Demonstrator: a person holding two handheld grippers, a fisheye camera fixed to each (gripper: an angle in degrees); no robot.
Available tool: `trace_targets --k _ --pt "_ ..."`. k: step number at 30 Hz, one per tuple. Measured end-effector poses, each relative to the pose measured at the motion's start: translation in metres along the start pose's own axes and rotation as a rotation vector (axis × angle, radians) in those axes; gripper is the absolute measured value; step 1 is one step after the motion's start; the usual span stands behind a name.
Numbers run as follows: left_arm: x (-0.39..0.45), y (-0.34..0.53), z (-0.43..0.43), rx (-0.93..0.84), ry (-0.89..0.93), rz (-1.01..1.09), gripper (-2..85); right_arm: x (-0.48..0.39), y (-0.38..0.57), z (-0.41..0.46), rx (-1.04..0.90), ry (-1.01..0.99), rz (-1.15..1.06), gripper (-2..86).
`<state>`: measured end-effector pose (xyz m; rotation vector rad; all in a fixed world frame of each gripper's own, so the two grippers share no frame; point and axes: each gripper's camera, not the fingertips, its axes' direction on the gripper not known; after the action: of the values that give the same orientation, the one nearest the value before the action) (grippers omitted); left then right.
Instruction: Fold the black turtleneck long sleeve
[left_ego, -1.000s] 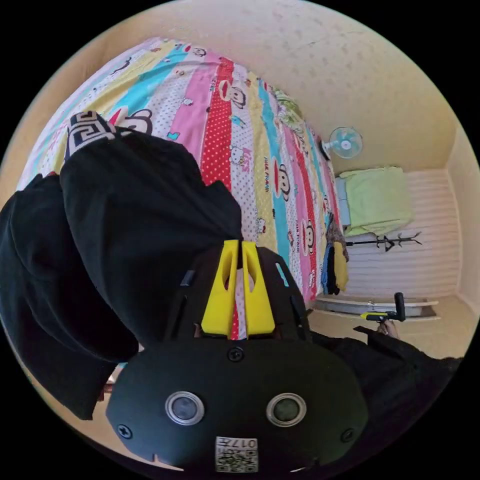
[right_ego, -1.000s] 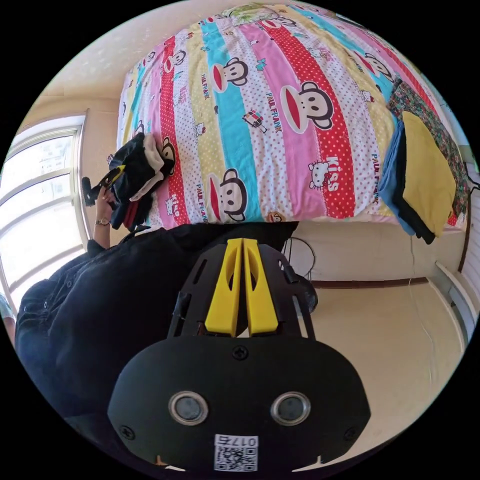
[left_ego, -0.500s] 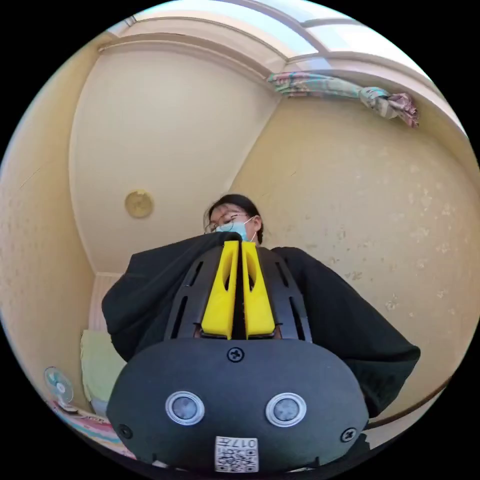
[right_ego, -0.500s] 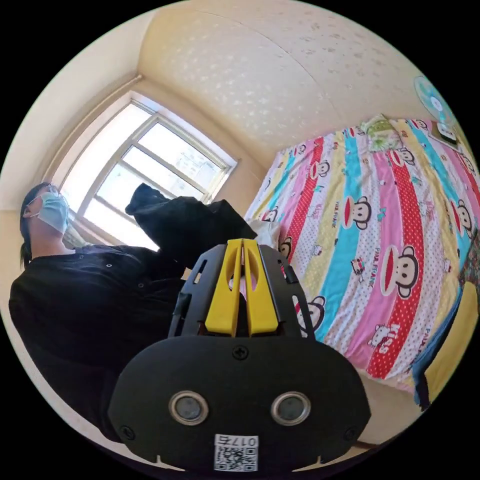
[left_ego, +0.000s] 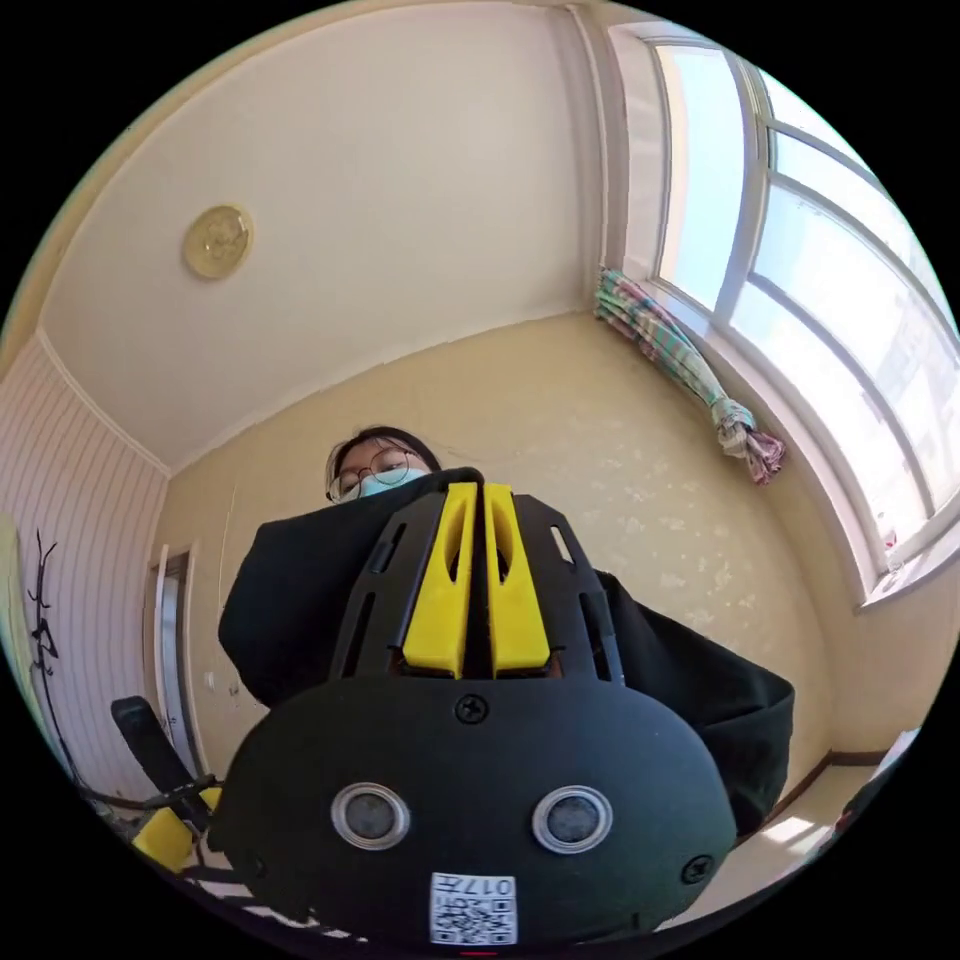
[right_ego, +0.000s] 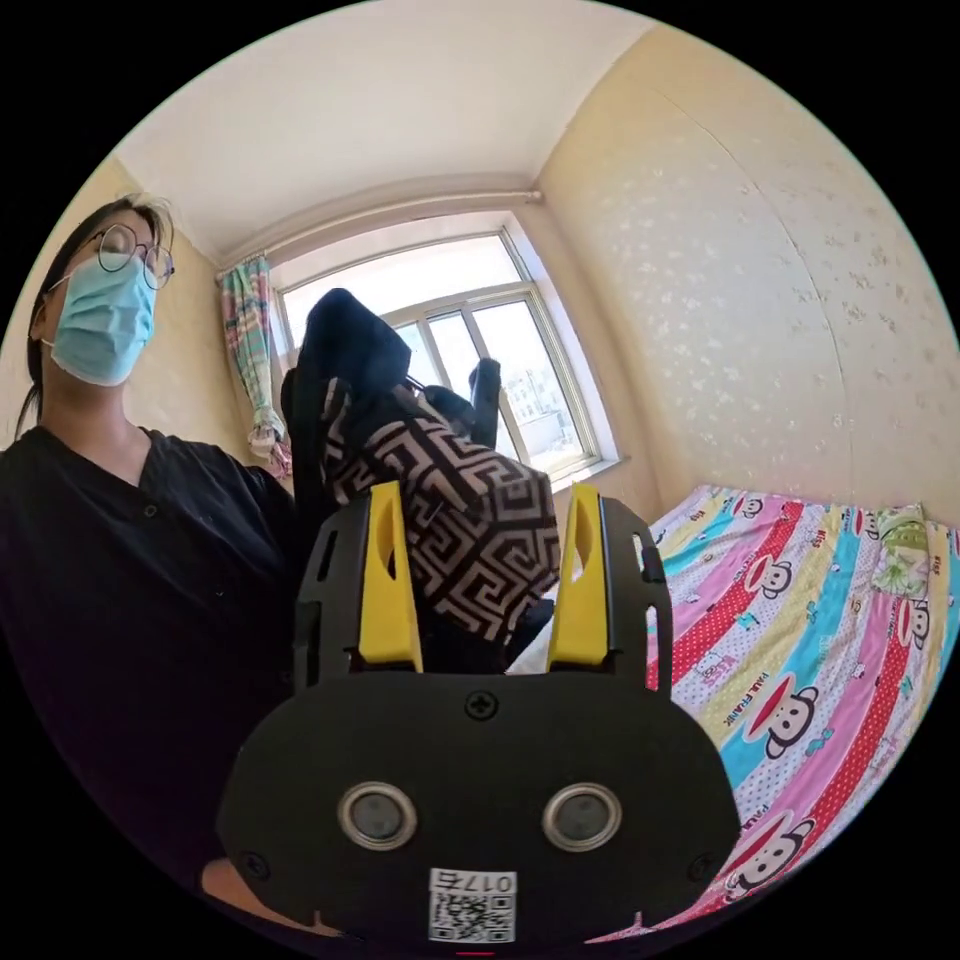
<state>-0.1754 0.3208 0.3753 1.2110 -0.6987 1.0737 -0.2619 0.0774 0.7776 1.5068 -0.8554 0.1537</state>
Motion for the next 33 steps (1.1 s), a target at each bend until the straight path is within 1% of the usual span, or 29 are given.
trace_targets --k 1,2,3,4,5,6,7,8,9,10,11,12,13,14,15,17,19,21,23,27,30,32,33 --pt "-0.005 0.008 0.003 -0.017 -0.039 -0.036 -0.9 -0.005 0.003 0.009 -0.028 -0.059 -0.022 8.3" --pt "-0.006 0.014 0.005 -0.036 -0.086 -0.059 -0.8 -0.008 0.005 0.013 -0.072 -0.091 -0.043 3.8" --pt "-0.005 0.016 0.006 -0.047 -0.118 -0.072 -0.8 -0.008 0.006 0.012 -0.063 -0.072 -0.020 3.4" --pt "-0.001 0.020 0.008 -0.070 -0.211 -0.106 -0.8 -0.010 0.009 -0.001 0.020 -0.014 0.005 2.8" --pt "0.004 0.024 0.011 -0.101 -0.351 -0.167 -0.6 -0.013 0.012 -0.021 0.138 -0.001 0.005 2.4" --pt "0.005 0.026 0.012 -0.122 -0.435 -0.212 -0.5 -0.016 0.011 -0.031 0.182 -0.013 0.001 2.2" --pt "0.009 0.030 0.014 -0.172 -0.619 -0.296 -0.2 -0.022 0.007 -0.048 0.232 -0.012 -0.006 1.9" --pt "0.016 0.034 0.017 -0.233 -0.836 -0.359 0.3 -0.033 0.001 -0.062 0.271 0.048 -0.024 1.8" --pt "0.018 0.037 0.018 -0.264 -0.955 -0.385 0.7 -0.041 -0.002 -0.067 0.286 0.085 -0.044 1.7" --pt "0.020 0.045 0.019 -0.330 -1.223 -0.465 2.3 -0.057 -0.010 -0.073 0.296 0.149 -0.095 1.5" --pt "0.015 0.055 0.015 -0.393 -1.509 -0.591 4.7 -0.072 -0.020 -0.073 0.276 0.192 -0.141 1.4" --pt "0.012 0.062 0.013 -0.420 -1.649 -0.649 7.5 -0.079 -0.024 -0.072 0.261 0.218 -0.156 1.4" --pt "0.003 0.075 0.013 -0.454 -1.845 -0.699 13.1 -0.091 -0.032 -0.065 0.239 0.287 -0.172 1.3" --pt "-0.010 0.090 0.015 -0.475 -1.897 -0.705 15.1 -0.102 -0.037 -0.056 0.218 0.352 -0.198 1.3" --pt "-0.019 0.098 0.017 -0.482 -1.881 -0.703 16.1 -0.106 -0.038 -0.051 0.201 0.377 -0.218 1.3" --pt "-0.055 0.125 0.029 -0.492 -1.727 -0.663 16.3 -0.115 -0.045 -0.029 0.125 0.443 -0.239 1.3" --pt "-0.082 0.140 0.040 -0.492 -1.653 -0.615 16.4 -0.121 -0.047 -0.019 0.137 0.487 -0.224 1.3" --pt "-0.105 0.153 0.051 -0.507 -1.638 -0.581 16.4 -0.128 -0.049 -0.011 0.133 0.528 -0.224 1.3" --pt "-0.137 0.166 0.065 -0.558 -1.619 -0.565 16.5 -0.140 -0.054 -0.001 0.105 0.632 -0.227 1.4" --pt "-0.165 0.174 0.088 -0.605 -1.699 -0.485 16.6 -0.160 -0.058 0.015 0.062 0.712 -0.278 1.5" --pt "-0.185 0.181 0.106 -0.658 -1.738 -0.454 16.5 -0.169 -0.061 0.026 0.019 0.808 -0.252 1.5" --pt "-0.199 0.189 0.114 -0.722 -1.815 -0.435 16.2 -0.170 -0.061 0.032 -0.012 0.890 -0.221 1.6" --pt "-0.202 0.191 0.115 -0.734 -1.844 -0.429 16.1 -0.170 -0.061 0.033 -0.017 0.898 -0.215 1.6"
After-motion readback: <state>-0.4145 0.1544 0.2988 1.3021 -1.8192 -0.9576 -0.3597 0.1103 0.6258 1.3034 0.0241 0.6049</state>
